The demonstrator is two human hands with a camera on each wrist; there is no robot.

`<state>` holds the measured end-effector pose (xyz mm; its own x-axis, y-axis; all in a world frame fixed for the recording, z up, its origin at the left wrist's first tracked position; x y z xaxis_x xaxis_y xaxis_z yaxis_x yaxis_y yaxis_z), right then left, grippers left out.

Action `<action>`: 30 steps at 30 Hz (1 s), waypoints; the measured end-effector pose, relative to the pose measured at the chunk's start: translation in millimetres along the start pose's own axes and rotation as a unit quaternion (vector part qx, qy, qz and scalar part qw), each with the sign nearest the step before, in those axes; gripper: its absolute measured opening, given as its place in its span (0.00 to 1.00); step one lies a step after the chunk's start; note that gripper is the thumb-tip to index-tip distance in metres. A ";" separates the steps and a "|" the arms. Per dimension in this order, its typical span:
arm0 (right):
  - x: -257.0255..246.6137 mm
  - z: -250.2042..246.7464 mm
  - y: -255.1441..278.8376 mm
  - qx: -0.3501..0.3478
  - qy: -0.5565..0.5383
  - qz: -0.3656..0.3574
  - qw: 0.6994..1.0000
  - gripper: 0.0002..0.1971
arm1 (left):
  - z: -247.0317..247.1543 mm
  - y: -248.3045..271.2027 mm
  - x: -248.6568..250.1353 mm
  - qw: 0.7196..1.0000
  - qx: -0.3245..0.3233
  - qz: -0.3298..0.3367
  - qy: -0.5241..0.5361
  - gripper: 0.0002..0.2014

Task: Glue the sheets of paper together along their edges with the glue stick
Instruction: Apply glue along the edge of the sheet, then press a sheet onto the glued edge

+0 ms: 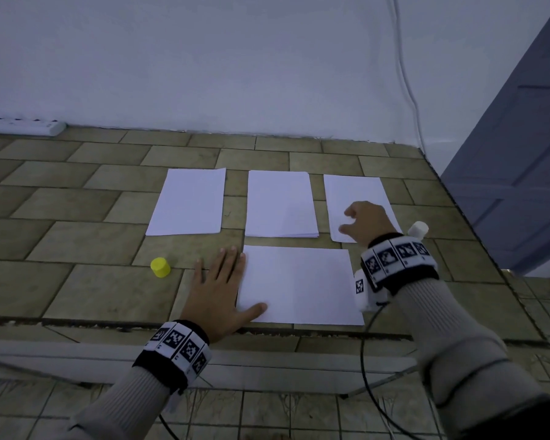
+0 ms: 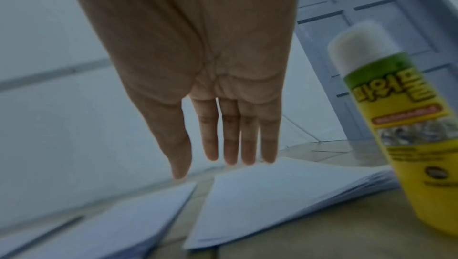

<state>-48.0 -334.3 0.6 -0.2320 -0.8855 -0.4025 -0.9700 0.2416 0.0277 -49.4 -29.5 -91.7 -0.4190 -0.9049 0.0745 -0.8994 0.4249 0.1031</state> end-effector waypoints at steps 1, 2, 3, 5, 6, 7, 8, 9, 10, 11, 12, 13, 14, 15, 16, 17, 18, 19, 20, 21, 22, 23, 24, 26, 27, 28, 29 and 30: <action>1.1 2.6 -7.5 -0.029 0.027 0.024 0.999 0.23 | 0.4 0.1 -0.1 1.000 -0.001 0.000 0.000 0.59; 4.5 6.8 -13.6 -0.059 0.058 0.048 0.995 0.26 | 1.0 0.2 0.1 1.000 0.002 0.000 0.002 0.59; 7.4 10.8 -17.9 -0.087 0.091 0.068 0.990 0.27 | 1.5 0.4 0.2 1.000 0.006 0.001 0.006 0.58; 13.0 17.8 -22.4 -0.123 0.126 0.090 0.980 0.30 | 1.7 0.7 -0.2 1.000 0.011 0.001 0.008 0.58; 16.1 20.5 -24.0 -0.129 0.125 0.094 0.979 0.30 | 2.2 0.4 -0.6 1.000 0.010 0.001 0.005 0.58; 18.8 22.2 -24.5 -0.129 0.119 0.094 0.980 0.30 | 2.6 0.2 -0.7 1.000 0.008 0.001 0.004 0.58; 21.0 22.9 -24.9 -0.124 0.117 0.090 0.981 0.29 | 2.0 0.1 -0.6 1.000 0.009 0.001 0.005 0.58; 22.2 23.0 -24.7 -0.118 0.118 0.087 0.982 0.27 | 1.8 0.0 -0.6 1.000 0.009 0.001 0.005 0.58; 22.5 22.5 -24.2 -0.114 0.124 0.083 0.982 0.25 | 2.8 -0.3 -1.0 1.000 0.008 0.001 0.003 0.58; 22.6 22.1 -23.8 -0.111 0.128 0.082 0.982 0.22 | 3.0 -0.2 -0.8 1.000 0.007 0.002 0.002 0.57; 23.5 22.0 -24.3 -0.107 0.131 0.084 0.982 0.20 | 3.1 -0.1 -0.6 1.000 0.009 0.002 0.006 0.57; 24.5 21.9 -24.9 -0.102 0.125 0.089 0.983 0.19 | 3.0 0.2 -0.8 1.000 0.008 0.003 0.010 0.57; 25.5 21.4 -25.3 -0.096 0.110 0.094 0.985 0.18 | 2.4 0.7 -0.7 1.000 0.006 0.003 0.011 0.57; 26.3 20.4 -25.8 -0.085 0.090 0.100 0.987 0.19 | 1.8 0.9 -1.0 1.000 -0.002 0.001 0.006 0.57; 27.3 18.8 -26.2 -0.071 0.070 0.107 0.989 0.21 | 1.6 0.5 -1.3 1.000 -0.009 -0.002 0.000 0.57; 27.9 16.7 -26.6 -0.055 0.051 0.109 0.991 0.22 | 0.5 0.7 -0.9 1.000 -0.017 -0.005 -0.005 0.57; 28.2 13.8 -27.2 -0.036 0.037 0.107 0.993 0.22 | -0.1 -0.2 -0.3 1.000 -0.019 -0.008 -0.001 0.57; 27.6 10.4 -27.8 -0.014 0.027 0.100 0.995 0.22 | -1.0 -0.8 0.5 1.000 -0.020 -0.012 0.006 0.57; 26.1 6.4 -27.9 0.009 0.017 0.087 0.996 0.22 | -1.4 -1.3 0.8 1.000 -0.017 -0.015 0.016 0.57; 23.6 2.6 -27.6 0.032 0.006 0.066 0.997 0.22 | -1.9 -1.4 0.9 0.999 -0.014 -0.019 0.028 0.57; 19.9 -1.5 -25.7 0.052 -0.007 0.041 0.998 0.21 | -3.9 -2.0 0.6 0.998 -0.016 -0.024 0.049 0.59; 14.9 -5.4 -22.0 0.068 -0.021 0.011 0.997 0.21 | -6.6 -2.0 0.0 0.996 -0.020 -0.030 0.078 0.60; 9.1 -9.4 -16.8 0.081 -0.034 -0.022 0.996 0.20 | -9.2 -3.3 -0.2 0.992 -0.019 -0.039 0.115 0.60; -3.7 -15.6 -2.4 0.103 -0.062 -0.084 0.989 0.20 | -16.2 -5.7 -1.6 0.976 -0.009 -0.061 0.209 0.54; -9.7 -17.3 5.9 0.109 -0.082 -0.113 0.984 0.19 | -24.4 -5.3 0.3 0.961 0.008 -0.072 0.268 0.47; -14.6 -17.9 14.7 0.108 -0.102 -0.140 0.979 0.19 | -28.1 -7.5 -0.9 0.939 0.028 -0.082 0.332 0.39; -18.1 -16.5 23.2 0.099 -0.117 -0.166 0.974 0.19 | -34.6 -9.1 -0.5 0.915 0.033 -0.095 0.391 0.31; -19.9 -14.3 31.5 0.080 -0.129 -0.188 0.970 0.19 | -42.7 -11.5 -0.2 0.885 0.022 -0.104 0.453 0.29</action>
<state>-74.9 -314.8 22.6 0.1818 -0.7998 -0.5721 -0.9539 -0.0023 -0.3001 -33.7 -33.1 -50.6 0.0103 -0.5651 0.8250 -0.9577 0.2317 0.1707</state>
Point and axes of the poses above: each hand's wrist, its own y-axis away from the middle knuckle, its own z-axis out of the palm, x = y × z, the point moved 1 cm from there along -y, towards the middle knuckle, and after that the axes turned 10 degrees about -z, right-handed, at the moved point
